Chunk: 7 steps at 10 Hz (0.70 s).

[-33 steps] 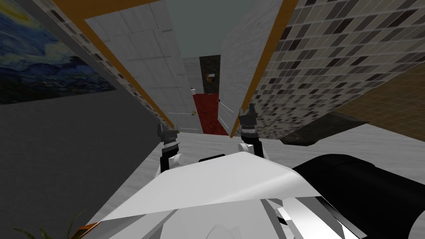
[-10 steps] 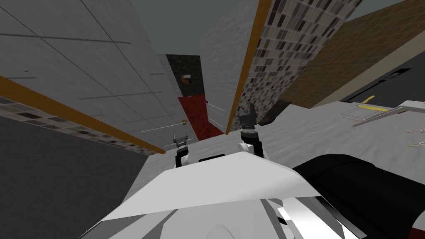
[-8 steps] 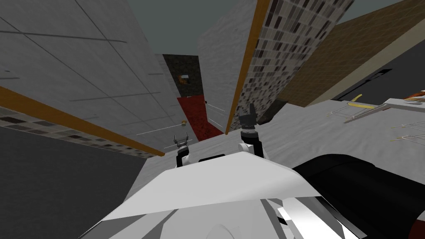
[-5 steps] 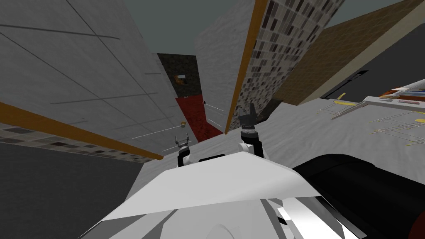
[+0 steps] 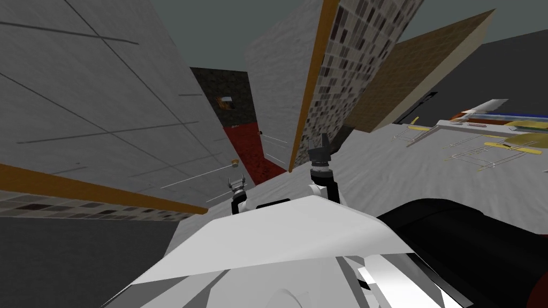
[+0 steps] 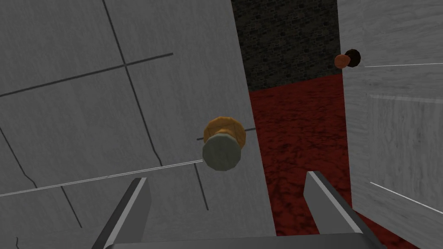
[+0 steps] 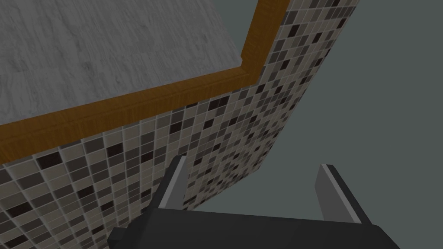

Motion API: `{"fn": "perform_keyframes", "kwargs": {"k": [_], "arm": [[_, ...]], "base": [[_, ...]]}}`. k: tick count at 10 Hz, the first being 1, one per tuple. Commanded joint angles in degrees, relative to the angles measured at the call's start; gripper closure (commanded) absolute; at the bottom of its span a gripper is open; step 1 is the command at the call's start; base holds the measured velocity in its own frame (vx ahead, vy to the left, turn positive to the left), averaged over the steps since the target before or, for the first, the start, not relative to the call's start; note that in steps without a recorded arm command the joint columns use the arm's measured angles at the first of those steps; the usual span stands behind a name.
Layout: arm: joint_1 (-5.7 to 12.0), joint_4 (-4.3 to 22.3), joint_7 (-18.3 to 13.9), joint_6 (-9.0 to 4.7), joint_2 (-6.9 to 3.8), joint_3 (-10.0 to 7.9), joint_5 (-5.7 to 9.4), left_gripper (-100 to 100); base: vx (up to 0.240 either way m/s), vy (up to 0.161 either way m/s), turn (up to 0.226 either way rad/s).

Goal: Push the door open

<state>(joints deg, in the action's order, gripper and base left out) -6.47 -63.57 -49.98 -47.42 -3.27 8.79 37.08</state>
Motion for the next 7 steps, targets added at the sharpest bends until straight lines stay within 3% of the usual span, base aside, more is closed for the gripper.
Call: {"fn": "perform_keyframes", "kwargs": {"k": [1,2,7], "arm": [[0.68,2.6,-1.6,-1.03,0.56,0.55,1.12,-100],[0.68,2.6,-1.6,-1.03,0.56,0.55,1.12,-100],[2.26,8.0,-5.4,-2.64,1.58,1.51,4.11,-100]], "base": [[0.042,0.156,-0.164],[0.011,0.106,-0.035],[0.024,0.084,-0.111]]}}
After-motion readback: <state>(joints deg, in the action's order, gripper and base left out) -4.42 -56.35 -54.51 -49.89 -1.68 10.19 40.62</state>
